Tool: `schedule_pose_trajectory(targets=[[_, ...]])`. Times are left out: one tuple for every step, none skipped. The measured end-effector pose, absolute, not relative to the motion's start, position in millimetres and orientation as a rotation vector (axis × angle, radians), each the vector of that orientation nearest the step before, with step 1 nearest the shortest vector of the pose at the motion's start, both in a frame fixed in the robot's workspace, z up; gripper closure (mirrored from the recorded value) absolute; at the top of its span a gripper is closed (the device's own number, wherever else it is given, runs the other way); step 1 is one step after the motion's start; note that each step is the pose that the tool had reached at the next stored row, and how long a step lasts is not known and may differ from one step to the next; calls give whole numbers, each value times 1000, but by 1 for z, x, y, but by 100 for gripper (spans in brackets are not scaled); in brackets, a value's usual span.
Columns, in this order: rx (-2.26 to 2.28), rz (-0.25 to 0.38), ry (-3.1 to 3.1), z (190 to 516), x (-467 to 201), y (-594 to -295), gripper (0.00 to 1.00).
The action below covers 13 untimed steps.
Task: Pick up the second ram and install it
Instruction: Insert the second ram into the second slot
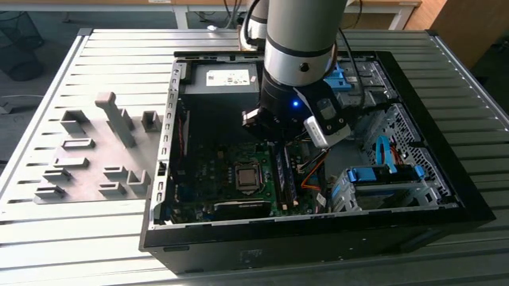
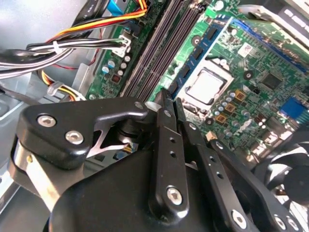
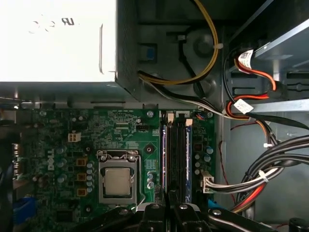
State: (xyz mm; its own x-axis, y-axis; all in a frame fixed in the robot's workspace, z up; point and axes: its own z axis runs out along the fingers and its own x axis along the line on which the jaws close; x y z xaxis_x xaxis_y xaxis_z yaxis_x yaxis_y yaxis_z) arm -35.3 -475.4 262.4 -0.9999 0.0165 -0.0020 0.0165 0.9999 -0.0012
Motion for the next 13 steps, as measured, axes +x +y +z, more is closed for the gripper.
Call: schedule_pose_trajectory(targets=[[26, -2, 3139, 261, -35, -475, 86], [26, -2, 3139, 259, -35, -475, 86], [26, -2, 3139, 257, -35, -475, 86], [26, -2, 3139, 255, -35, -475, 86], [26, -2, 3139, 253, -35, -475, 86], [26, -2, 3139, 252, -34, -475, 86], [27, -2, 3139, 251, -35, -475, 86], [27, -2, 3140, 251, -35, -475, 86], [27, -2, 3140, 251, -35, -475, 86], [27, -2, 3139, 251, -34, -475, 86], [27, -2, 3139, 251, -34, -475, 86], [26, -2, 3139, 251, -34, -475, 86], [26, -1, 3139, 250, -34, -475, 86]])
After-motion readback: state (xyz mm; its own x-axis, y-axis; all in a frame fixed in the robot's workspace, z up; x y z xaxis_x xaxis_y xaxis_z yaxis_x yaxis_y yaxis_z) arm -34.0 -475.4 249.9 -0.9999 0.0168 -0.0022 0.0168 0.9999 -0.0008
